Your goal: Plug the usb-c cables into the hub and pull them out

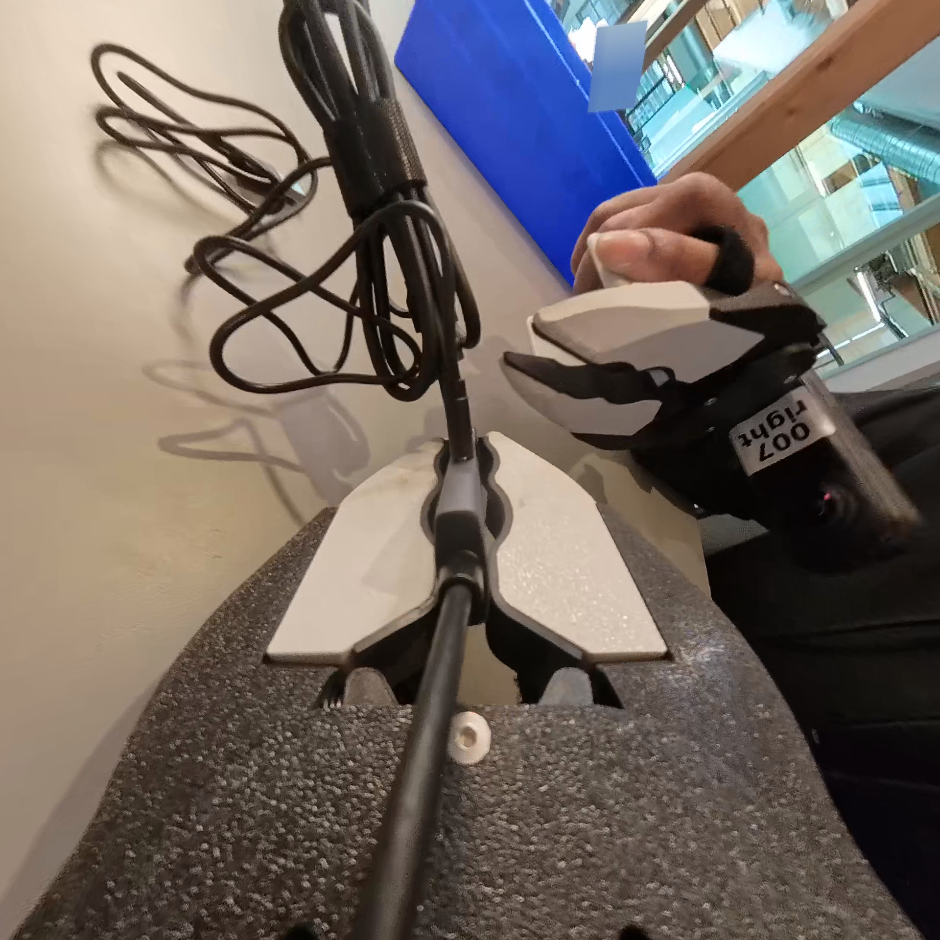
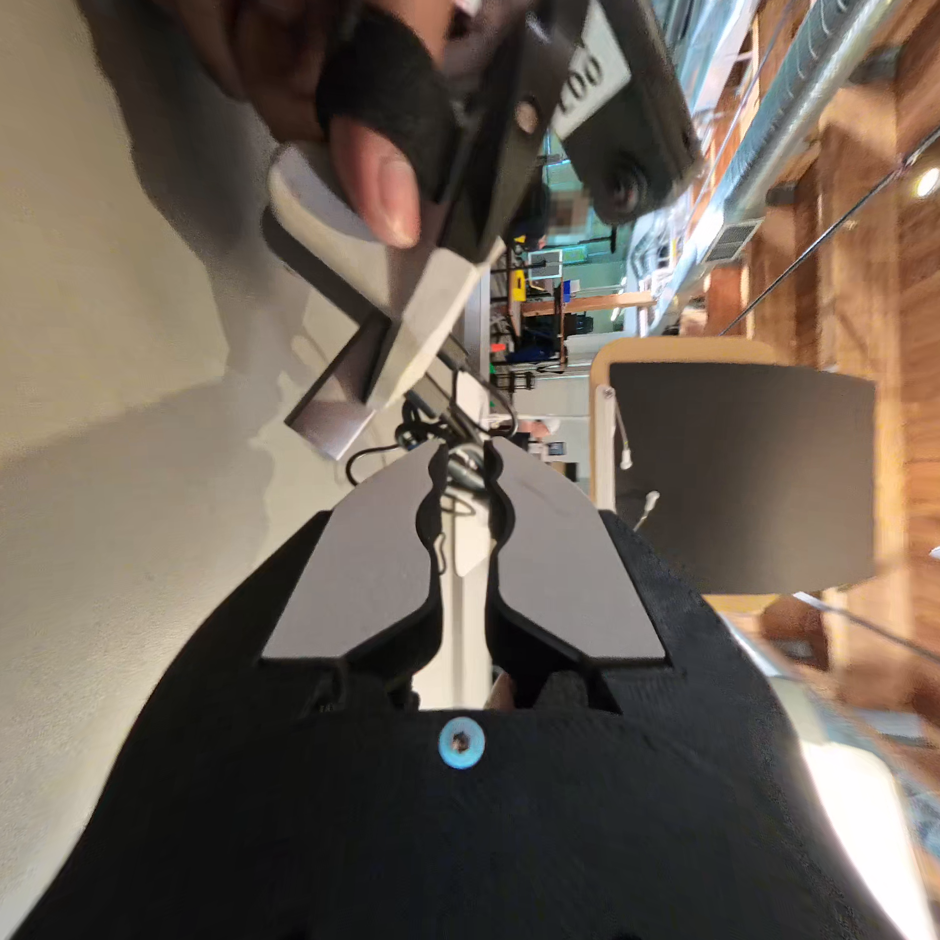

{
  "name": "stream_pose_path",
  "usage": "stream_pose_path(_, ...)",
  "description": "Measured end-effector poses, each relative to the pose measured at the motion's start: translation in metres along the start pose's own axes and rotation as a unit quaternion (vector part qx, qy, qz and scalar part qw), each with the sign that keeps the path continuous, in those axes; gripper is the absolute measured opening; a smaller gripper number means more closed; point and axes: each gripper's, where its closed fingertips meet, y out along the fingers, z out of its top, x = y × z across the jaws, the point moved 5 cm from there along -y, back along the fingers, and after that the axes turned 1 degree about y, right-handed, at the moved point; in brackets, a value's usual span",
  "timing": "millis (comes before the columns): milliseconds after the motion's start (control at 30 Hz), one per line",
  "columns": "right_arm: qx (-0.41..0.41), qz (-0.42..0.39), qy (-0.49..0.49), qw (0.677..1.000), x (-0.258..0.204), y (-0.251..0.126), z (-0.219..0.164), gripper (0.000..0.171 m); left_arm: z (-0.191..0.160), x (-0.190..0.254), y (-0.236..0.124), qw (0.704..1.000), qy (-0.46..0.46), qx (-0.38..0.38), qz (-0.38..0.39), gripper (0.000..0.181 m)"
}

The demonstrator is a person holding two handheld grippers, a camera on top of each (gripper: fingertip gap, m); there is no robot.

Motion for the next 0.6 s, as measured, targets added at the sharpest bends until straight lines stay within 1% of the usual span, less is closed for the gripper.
stream_pose_path(67, 0.007, 0.021, 0.089, 0.996, 0.004, -0.002, -0.011, 0.012, 0.004, -0.001, -0.003, 1.0, 0.009, 0.02, 0.006, 0.011)
stream_pose_path(133, 0.022, 0.064, 0.21, 0.975, 0.004, 0.001, -0.02, 0.013, 0.008, 0.001, -0.005, 0.999, 0.026, 0.037, 0.01, 0.011)
stream_pose_path(167, 0.039, 0.086, 0.279, 0.956, 0.004, 0.003, -0.023, 0.013, 0.01, 0.002, -0.006, 0.998, 0.038, 0.044, 0.013, 0.011)
stream_pose_path(200, 0.058, 0.112, 0.347, 0.929, 0.002, 0.005, -0.025, 0.014, 0.012, 0.003, -0.006, 0.997, 0.051, 0.05, 0.016, 0.011)
stream_pose_path(267, 0.085, 0.169, 0.458, 0.868, -0.001, 0.009, -0.03, 0.015, 0.016, 0.006, -0.008, 0.994, 0.081, 0.063, 0.024, 0.01)
stream_pose_path(300, 0.095, 0.186, 0.499, 0.841, -0.001, 0.011, -0.033, 0.016, 0.017, 0.007, -0.008, 0.993, 0.097, 0.065, 0.031, 0.01)
stream_pose_path(333, 0.099, 0.205, 0.527, 0.819, 0.002, 0.012, -0.035, 0.018, 0.018, 0.009, -0.008, 0.99, 0.116, 0.067, 0.038, 0.01)
stream_pose_path(367, 0.117, 0.227, 0.558, 0.79, 0.004, 0.011, -0.035, 0.024, 0.019, 0.01, -0.008, 0.987, 0.136, 0.068, 0.046, 0.01)
stream_pose_path(433, 0.153, 0.276, 0.619, 0.72, 0.008, 0.009, -0.032, 0.024, 0.02, 0.013, -0.006, 0.98, 0.177, 0.067, 0.064, 0.011)
stream_pose_path(467, 0.172, 0.292, 0.64, 0.69, 0.01, 0.008, -0.03, 0.025, 0.019, 0.014, -0.005, 0.977, 0.192, 0.063, 0.073, 0.011)
stream_pose_path(500, 0.186, 0.296, 0.654, 0.67, 0.012, 0.008, -0.029, 0.025, 0.019, 0.015, -0.003, 0.974, 0.203, 0.057, 0.081, 0.011)
stream_pose_path(533, 0.194, 0.296, 0.663, 0.66, 0.014, 0.008, -0.029, 0.024, 0.018, 0.015, -0.001, 0.972, 0.212, 0.052, 0.087, 0.011)
stream_pose_path(600, 0.198, 0.298, 0.672, 0.648, 0.015, 0.01, -0.029, 0.026, 0.018, 0.015, -0.001, 0.969, 0.221, 0.052, 0.095, 0.011)
